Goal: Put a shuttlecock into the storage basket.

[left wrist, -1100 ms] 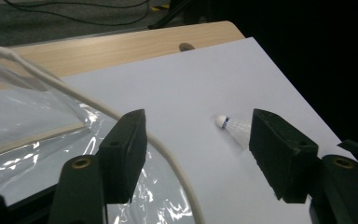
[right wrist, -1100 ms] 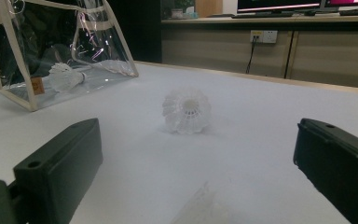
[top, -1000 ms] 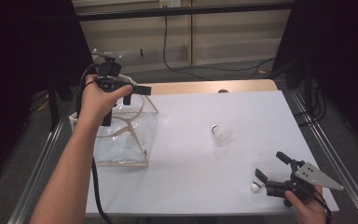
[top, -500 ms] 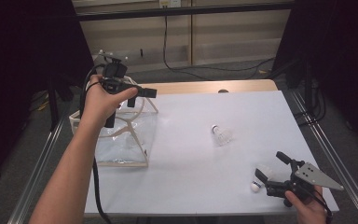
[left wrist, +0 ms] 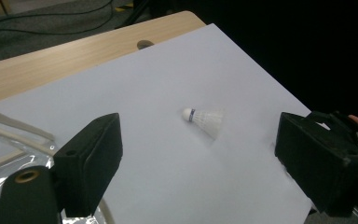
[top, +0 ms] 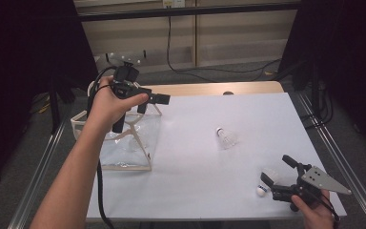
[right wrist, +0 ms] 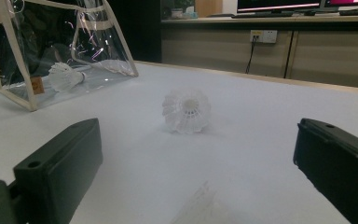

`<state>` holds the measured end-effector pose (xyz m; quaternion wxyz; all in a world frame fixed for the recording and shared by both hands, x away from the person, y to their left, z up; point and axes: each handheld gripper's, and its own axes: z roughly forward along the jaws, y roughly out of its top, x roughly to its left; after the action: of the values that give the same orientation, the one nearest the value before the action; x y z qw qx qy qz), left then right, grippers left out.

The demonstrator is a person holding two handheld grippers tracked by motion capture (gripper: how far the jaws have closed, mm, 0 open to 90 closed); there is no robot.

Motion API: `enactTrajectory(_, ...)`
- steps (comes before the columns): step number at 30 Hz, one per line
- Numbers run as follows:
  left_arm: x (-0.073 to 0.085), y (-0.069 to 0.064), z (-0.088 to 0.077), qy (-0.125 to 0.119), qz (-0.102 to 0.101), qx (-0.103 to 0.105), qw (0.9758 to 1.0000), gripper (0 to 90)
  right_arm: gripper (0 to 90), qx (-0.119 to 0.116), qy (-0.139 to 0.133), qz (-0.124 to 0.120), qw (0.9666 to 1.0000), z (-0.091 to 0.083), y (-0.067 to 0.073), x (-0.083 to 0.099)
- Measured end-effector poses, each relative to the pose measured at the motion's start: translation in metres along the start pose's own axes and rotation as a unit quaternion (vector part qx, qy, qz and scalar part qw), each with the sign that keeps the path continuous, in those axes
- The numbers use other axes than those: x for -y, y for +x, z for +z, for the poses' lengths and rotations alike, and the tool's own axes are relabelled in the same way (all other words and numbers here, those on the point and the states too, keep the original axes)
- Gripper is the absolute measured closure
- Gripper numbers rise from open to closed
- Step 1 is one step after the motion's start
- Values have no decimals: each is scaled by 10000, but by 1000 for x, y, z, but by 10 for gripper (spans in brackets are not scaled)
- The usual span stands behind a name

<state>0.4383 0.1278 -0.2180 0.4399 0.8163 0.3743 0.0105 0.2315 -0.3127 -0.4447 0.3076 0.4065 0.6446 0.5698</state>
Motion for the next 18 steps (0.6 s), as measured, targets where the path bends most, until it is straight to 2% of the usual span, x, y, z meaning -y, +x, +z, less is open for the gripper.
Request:
enactTrajectory(4, 2, -4, 4, 125, 233, 60, 9996, 126, 9, -2, -9, 6, 10000, 0, 0, 0)
enactTrajectory(6, 3, -7, 5, 171, 267, 66, 9995, 123, 8, 11, -1, 11, 10000, 0, 0, 0)
enactTrajectory(14, 7, -16, 12, 90, 395, 289, 9988, 102, 8, -8, 1, 8, 10000, 0, 0, 0)
enactTrajectory(18, 9, -21, 16, 71, 445, 335, 9984, 91, 9, -1, 8, 6, 10000, 0, 0, 0)
